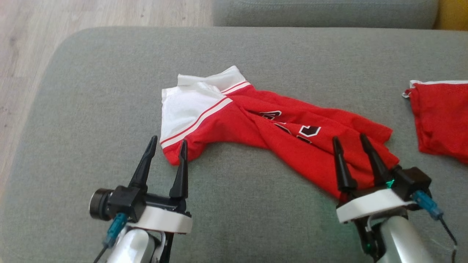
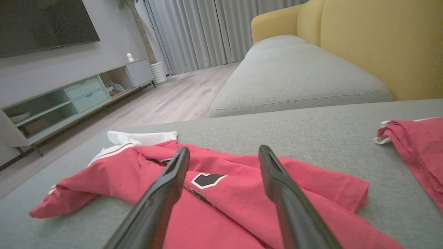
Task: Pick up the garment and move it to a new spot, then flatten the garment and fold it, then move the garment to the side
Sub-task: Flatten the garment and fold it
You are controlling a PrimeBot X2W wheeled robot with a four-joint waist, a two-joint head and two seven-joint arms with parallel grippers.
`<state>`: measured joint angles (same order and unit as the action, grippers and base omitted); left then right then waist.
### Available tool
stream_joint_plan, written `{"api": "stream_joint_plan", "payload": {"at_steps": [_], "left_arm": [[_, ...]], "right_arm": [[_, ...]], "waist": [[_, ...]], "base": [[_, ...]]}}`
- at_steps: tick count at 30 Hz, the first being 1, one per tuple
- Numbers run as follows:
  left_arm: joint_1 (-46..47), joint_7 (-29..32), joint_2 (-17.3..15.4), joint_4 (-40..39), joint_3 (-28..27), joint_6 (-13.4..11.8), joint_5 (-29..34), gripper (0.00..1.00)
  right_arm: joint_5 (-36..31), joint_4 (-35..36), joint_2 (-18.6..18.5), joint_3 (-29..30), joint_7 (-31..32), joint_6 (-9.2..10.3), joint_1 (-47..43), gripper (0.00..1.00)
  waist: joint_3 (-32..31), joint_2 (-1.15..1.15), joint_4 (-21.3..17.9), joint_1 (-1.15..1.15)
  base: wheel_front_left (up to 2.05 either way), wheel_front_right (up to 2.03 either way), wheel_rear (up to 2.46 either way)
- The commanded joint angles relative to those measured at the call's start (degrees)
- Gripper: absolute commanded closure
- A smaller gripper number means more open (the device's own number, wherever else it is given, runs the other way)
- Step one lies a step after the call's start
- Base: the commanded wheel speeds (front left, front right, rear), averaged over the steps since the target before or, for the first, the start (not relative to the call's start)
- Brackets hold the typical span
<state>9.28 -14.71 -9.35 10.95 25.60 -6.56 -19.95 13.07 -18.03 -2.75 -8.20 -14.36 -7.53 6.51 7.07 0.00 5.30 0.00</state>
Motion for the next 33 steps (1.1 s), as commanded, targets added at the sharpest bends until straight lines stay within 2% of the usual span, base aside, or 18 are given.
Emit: {"api": "stream_joint_plan", "payload": {"at_steps": [1, 5, 8, 10, 11, 13, 15, 19, 21, 29, 33], "left_arm": [[3.0, -0.3, 0.1, -1.5, -2.8, 0.3, 0.7, 0.0], [3.1, -0.3, 1.7, -1.0, -4.7, 2.1, 2.1, 0.0], [3.0, -0.3, 2.8, -0.3, -5.8, 3.4, 3.1, 0.0], [3.2, -0.3, 3.5, 0.1, -6.3, 4.2, 3.7, 0.0], [3.4, -0.3, 4.1, 0.4, -6.7, 5.0, 4.2, 0.0], [3.6, -0.3, 4.7, 0.7, -7.1, 5.6, 4.6, 0.0], [3.6, -0.3, 5.2, 0.9, -7.6, 6.0, 5.0, 0.0], [3.5, -0.3, 5.7, 1.3, -8.9, 6.8, 5.5, 0.0], [3.4, -0.3, 5.9, 1.4, -9.5, 7.1, 5.9, 0.0], [3.8, -0.3, 6.3, 1.5, -10.2, 7.9, 6.8, 0.0], [4.3, -0.3, 6.4, 1.2, -9.9, 8.2, 7.0, 0.0]], "right_arm": [[-0.8, 1.3, -0.1, -0.6, -0.6, 0.04, 2.6, 0.0], [-4.0, -2.0, -0.1, 2.8, 2.0, 0.04, 7.3, 0.0], [-6.3, -6.8, -0.1, 9.1, 8.5, 0.04, 12.2, 0.0], [-10.0, -10.5, -0.1, 13.3, 13.5, 0.04, 15.2, 0.0], [-12.5, -13.7, -0.1, 17.5, 17.2, 0.04, 17.7, 0.0], [-16.0, -16.2, -0.1, 20.5, 20.2, 0.04, 19.3, 0.0], [-19.1, -18.1, -0.1, 22.4, 22.8, 0.04, 20.1, 0.0], [-21.3, -20.4, -0.1, 23.9, 25.8, 0.04, 20.6, 0.0], [-21.7, -20.8, -0.1, 23.5, 26.2, 0.04, 20.7, 1.0], [-26.0, -17.1, -0.2, 22.5, 25.3, 0.04, 25.7, 1.0], [-27.7, -16.1, -2.4, 20.4, 25.1, 0.04, 31.1, 1.0]], "waist": [[0.6, 0.0, 0.4, 0.0], [2.0, 0.0, 1.0, 0.0], [3.0, 0.0, 1.6, 0.0], [3.5, 0.0, 2.1, 0.0], [3.9, 0.0, 2.8, 0.0], [4.3, 0.0, 3.3, 0.0], [4.5, 0.0, 3.8, 0.0], [4.7, 0.0, 4.1, 0.0], [4.7, 0.0, 4.1, 0.0], [4.8, 0.0, 3.7, 0.0], [5.7, 0.0, 4.1, 0.0]], "base": [[0.0, 0.0, 0.0], [0.0, 0.0, 0.0], [0.0, 0.0, 0.0], [0.0, 0.0, 0.0], [0.0, 0.0, 0.0], [0.0, 0.0, 0.0], [0.0, 0.0, 0.0], [0.0, 0.0, 0.0], [0.0, 0.0, 0.0], [0.0, 0.0, 0.0], [0.0, 0.0, 0.0]]}}
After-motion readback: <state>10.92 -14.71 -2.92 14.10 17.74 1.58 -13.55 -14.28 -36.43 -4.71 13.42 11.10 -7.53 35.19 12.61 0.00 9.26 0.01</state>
